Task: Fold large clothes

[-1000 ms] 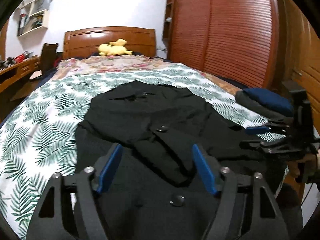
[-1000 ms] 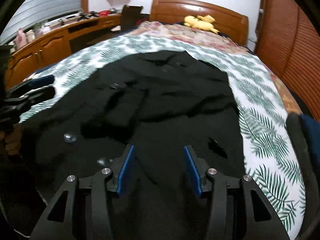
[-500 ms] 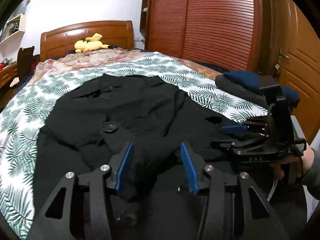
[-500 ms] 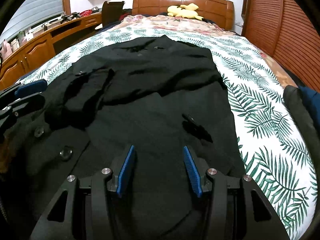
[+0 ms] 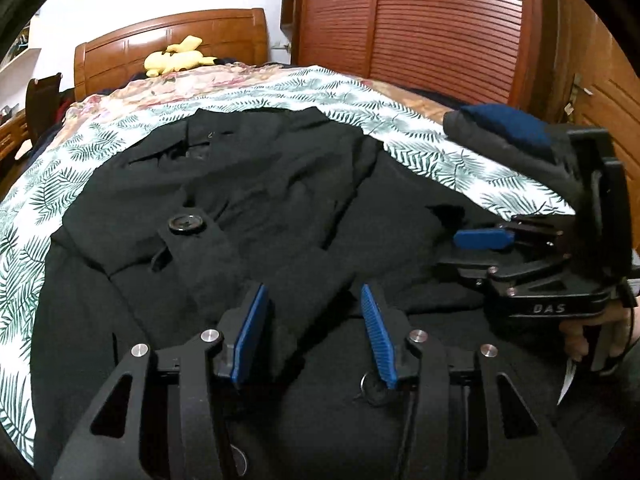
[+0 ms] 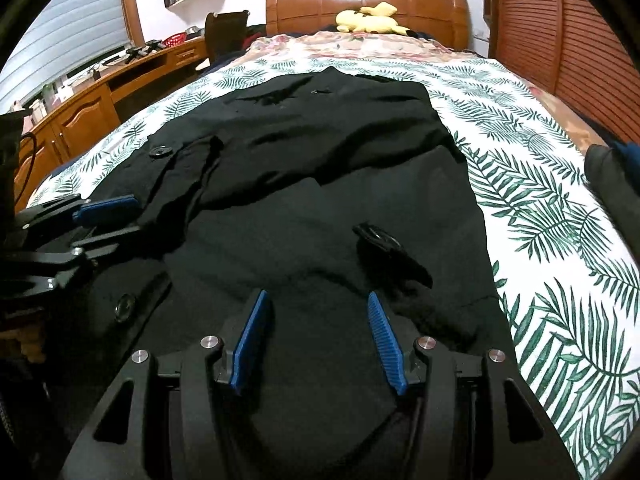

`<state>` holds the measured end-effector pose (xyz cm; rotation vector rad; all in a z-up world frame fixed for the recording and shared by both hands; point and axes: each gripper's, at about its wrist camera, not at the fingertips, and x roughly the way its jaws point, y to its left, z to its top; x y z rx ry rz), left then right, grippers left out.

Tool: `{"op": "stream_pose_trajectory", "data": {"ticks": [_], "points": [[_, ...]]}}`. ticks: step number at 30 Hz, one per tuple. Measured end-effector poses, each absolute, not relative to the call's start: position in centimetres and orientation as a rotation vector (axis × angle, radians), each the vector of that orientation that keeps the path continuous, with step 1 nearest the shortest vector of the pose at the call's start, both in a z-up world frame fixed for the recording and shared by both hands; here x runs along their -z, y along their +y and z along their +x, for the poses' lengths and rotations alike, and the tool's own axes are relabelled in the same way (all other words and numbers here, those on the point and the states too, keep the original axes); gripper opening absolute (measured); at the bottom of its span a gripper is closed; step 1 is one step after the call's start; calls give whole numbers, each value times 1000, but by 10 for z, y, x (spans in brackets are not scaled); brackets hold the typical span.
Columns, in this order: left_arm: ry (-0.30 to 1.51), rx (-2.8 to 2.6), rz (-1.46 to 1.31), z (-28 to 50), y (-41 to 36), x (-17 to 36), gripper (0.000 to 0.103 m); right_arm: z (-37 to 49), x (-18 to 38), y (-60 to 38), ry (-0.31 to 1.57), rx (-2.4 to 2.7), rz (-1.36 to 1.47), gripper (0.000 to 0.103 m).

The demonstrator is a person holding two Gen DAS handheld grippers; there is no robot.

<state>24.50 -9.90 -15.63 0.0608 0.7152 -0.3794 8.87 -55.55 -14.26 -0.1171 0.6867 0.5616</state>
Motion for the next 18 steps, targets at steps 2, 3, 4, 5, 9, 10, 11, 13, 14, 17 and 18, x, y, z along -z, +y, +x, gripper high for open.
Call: {"op": "stream_pose_trajectory", "data": {"ticks": [2, 3, 4, 5, 9, 10, 11, 13, 14, 17, 18], "points": [[719, 373, 69, 247, -101, 158, 50, 89, 142, -556, 690, -563, -113, 54], [723, 367, 75, 246, -102, 159, 50, 89, 141, -556, 692, -561, -113, 54], [726, 361, 81, 247, -103, 160, 50, 90, 141, -556, 693, -558, -115, 54], [728, 357, 86, 247, -104, 161, 50, 89, 141, -555, 691, -554, -119, 54], [721, 363, 89, 246, -104, 160, 26, 87, 139, -552, 687, -538, -135, 55], [711, 367, 77, 245, -101, 158, 23, 87, 139, -552, 686, -536, -135, 55], [702, 366, 66, 244, -99, 156, 17, 86, 139, -552, 686, -533, -136, 55], [668, 359, 52, 240, -95, 149, 10, 85, 138, -551, 685, -526, -140, 55], [645, 346, 55, 236, -94, 144, 9, 85, 138, -551, 684, -522, -145, 55], [582, 298, 82, 222, -89, 128, 7, 84, 137, -550, 678, -517, -162, 55], [567, 289, 85, 218, -86, 123, 7, 84, 137, -550, 677, -515, -166, 55]]}}
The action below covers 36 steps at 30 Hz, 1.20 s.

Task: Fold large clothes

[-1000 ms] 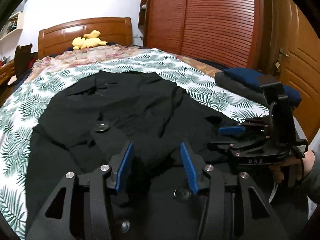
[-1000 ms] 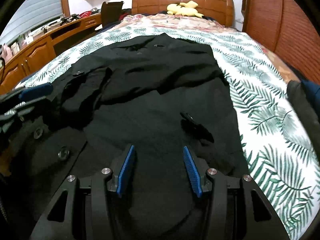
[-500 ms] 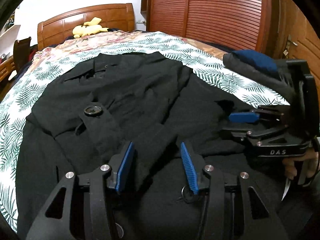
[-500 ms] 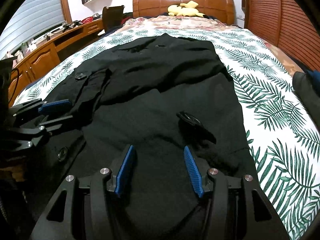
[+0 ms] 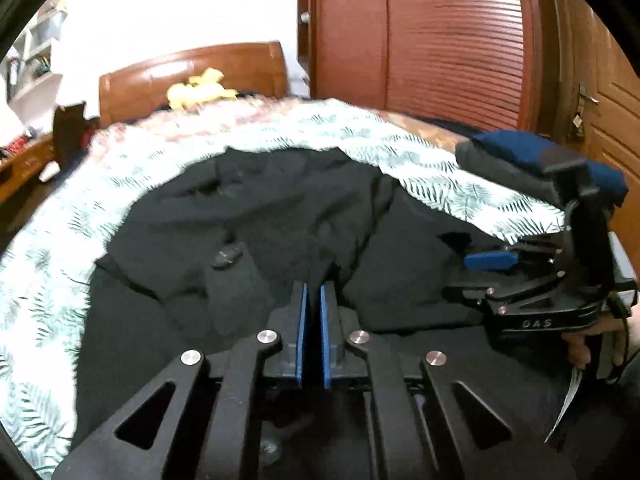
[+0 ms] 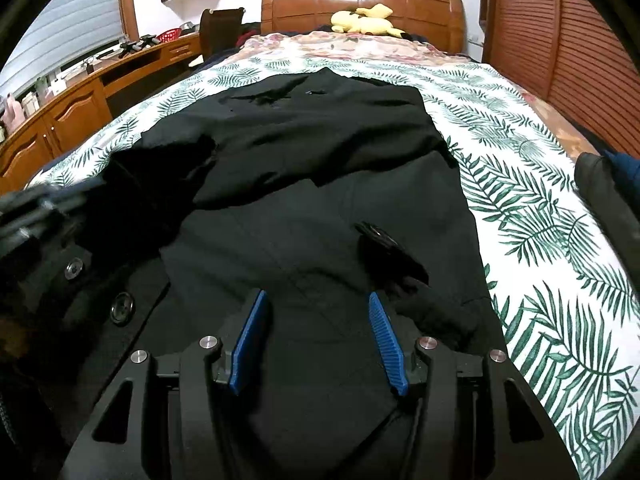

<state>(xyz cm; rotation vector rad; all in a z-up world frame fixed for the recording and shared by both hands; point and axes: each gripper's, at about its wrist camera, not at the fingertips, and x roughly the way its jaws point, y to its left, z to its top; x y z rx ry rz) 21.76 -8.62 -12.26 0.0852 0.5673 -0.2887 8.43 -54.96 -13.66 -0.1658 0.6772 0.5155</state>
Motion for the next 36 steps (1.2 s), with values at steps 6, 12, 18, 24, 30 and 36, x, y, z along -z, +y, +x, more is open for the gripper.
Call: {"op": "stream_pose_trajectory", "data": {"ticks": [6, 12, 18, 24, 30, 36], "points": [[560, 227, 79, 204, -67, 107, 6, 85, 125, -550, 648, -515, -157, 55], [550, 157, 84, 200, -48, 91, 6, 79, 111, -553, 608, -535, -140, 55], [569, 81, 64, 195, -21, 89, 6, 72, 100, -558, 576, -536, -139, 55], [608, 38, 102, 183, -17, 95, 7, 72, 102, -554, 570, -532, -167, 55], [604, 39, 100, 164, -8, 94, 32, 74, 102, -546, 574, -540, -186, 55], [591, 39, 77, 151, 5, 97, 53, 79, 105, -535, 589, -550, -196, 55]]}}
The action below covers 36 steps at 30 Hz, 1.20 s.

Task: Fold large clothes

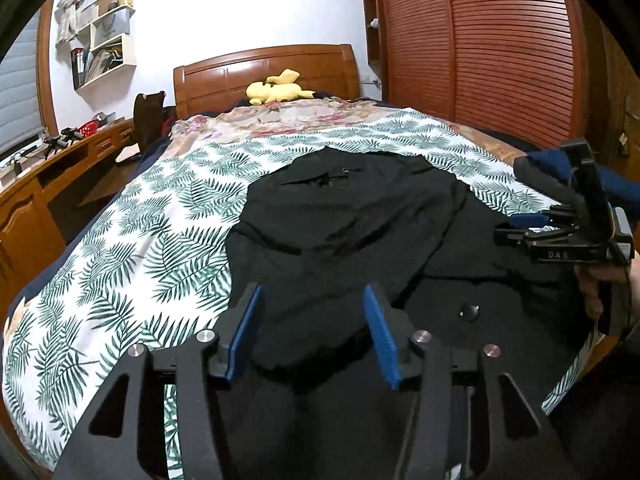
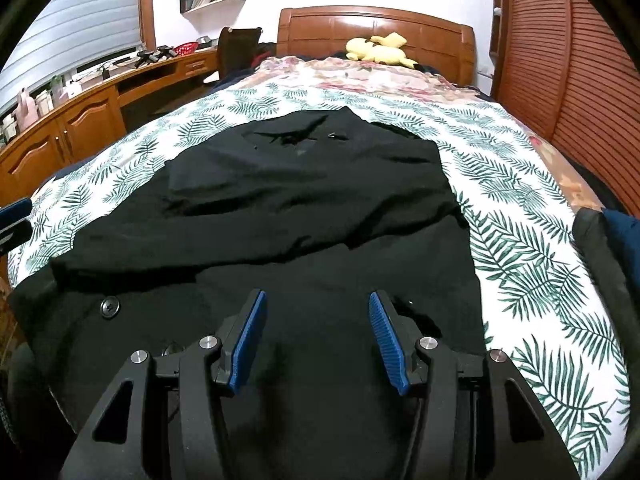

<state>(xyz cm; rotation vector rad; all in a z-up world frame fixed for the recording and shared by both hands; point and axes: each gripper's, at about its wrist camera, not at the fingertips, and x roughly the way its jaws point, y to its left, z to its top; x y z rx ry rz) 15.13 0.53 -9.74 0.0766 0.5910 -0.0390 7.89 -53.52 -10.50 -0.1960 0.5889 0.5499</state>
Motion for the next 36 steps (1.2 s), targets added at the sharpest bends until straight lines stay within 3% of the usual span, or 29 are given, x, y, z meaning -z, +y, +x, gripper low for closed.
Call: {"op": "stream_pose_trajectory", "data": {"ticks": [13, 21, 36], "points": [[711, 12, 13, 154, 19, 139, 51, 77, 108, -526, 582, -580, -222, 55], [729, 3, 57, 163, 13, 147, 7, 74, 105, -524, 575, -587, -221, 55], [643, 94, 51, 132, -14, 106, 6, 69, 104, -528, 565, -599, -205, 55]]}}
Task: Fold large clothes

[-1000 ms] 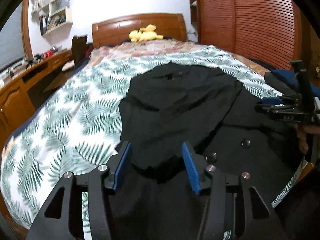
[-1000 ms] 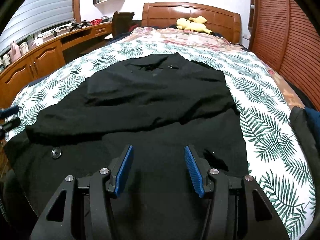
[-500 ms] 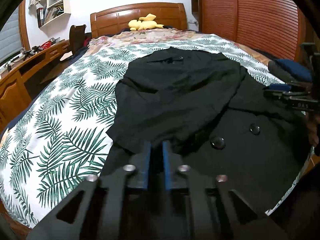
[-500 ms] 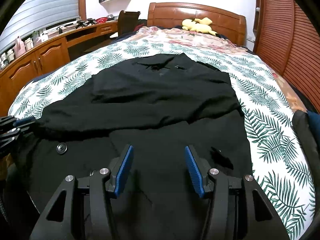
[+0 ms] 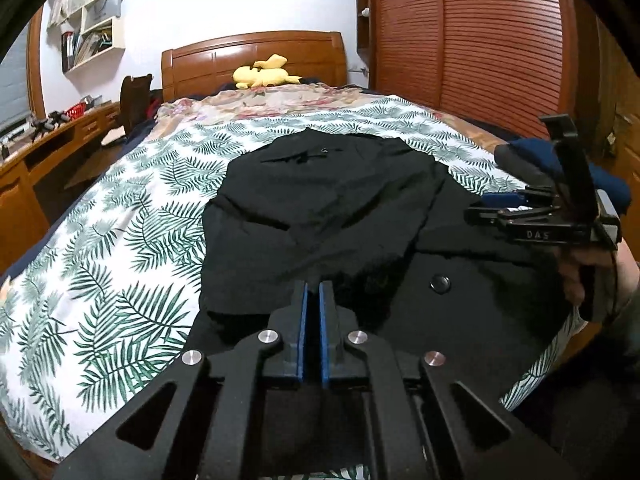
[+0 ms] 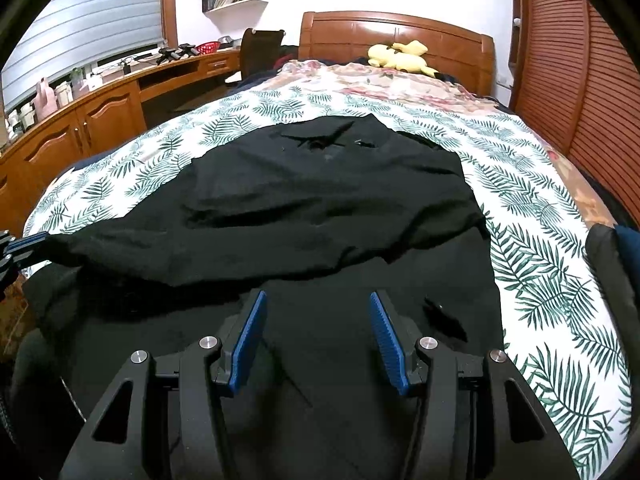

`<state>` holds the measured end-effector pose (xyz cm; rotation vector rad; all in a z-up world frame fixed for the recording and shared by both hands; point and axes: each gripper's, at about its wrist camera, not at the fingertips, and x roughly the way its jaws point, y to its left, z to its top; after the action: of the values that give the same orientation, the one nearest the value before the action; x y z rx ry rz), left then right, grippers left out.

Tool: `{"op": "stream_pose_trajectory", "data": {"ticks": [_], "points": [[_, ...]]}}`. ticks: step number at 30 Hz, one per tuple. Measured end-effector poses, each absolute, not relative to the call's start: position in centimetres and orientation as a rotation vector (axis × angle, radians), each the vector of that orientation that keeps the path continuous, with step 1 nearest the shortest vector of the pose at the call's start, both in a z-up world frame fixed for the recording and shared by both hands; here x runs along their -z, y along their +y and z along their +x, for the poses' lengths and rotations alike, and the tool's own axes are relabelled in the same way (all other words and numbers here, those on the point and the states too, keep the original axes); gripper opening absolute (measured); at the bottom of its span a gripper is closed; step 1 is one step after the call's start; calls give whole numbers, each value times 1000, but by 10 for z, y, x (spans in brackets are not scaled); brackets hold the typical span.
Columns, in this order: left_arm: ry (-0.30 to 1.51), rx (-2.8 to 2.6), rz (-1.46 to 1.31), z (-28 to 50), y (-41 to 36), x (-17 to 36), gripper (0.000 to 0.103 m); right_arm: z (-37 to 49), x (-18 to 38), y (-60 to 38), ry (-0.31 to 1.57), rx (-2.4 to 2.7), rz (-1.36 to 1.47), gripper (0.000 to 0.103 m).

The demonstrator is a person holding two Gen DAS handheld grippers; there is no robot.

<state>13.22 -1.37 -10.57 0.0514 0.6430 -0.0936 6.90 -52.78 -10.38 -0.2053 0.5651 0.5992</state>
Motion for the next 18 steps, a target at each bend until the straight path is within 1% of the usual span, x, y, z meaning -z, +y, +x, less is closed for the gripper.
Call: {"op": "stream_pose_trajectory", "data": {"ticks": [4, 5, 6, 7, 9, 11, 18], "points": [[614, 57, 101, 130, -16, 104, 6, 69, 105, -525, 567, -600, -207, 55], [609, 62, 100, 131, -15, 103, 9, 69, 105, -524, 568, -601, -208, 55], [604, 68, 94, 130, -14, 102, 22, 69, 105, -523, 569, -601, -209, 55], [598, 73, 82, 130, -12, 101, 32, 69, 105, -523, 570, -601, -209, 55], [588, 83, 65, 129, -7, 100, 67, 68, 105, -521, 569, -603, -210, 55], [579, 86, 50, 127, -3, 101, 86, 68, 106, -519, 572, -604, -212, 55], [639, 44, 66, 128, 9, 116, 86, 70, 109, -515, 581, -608, -225, 55]]}}
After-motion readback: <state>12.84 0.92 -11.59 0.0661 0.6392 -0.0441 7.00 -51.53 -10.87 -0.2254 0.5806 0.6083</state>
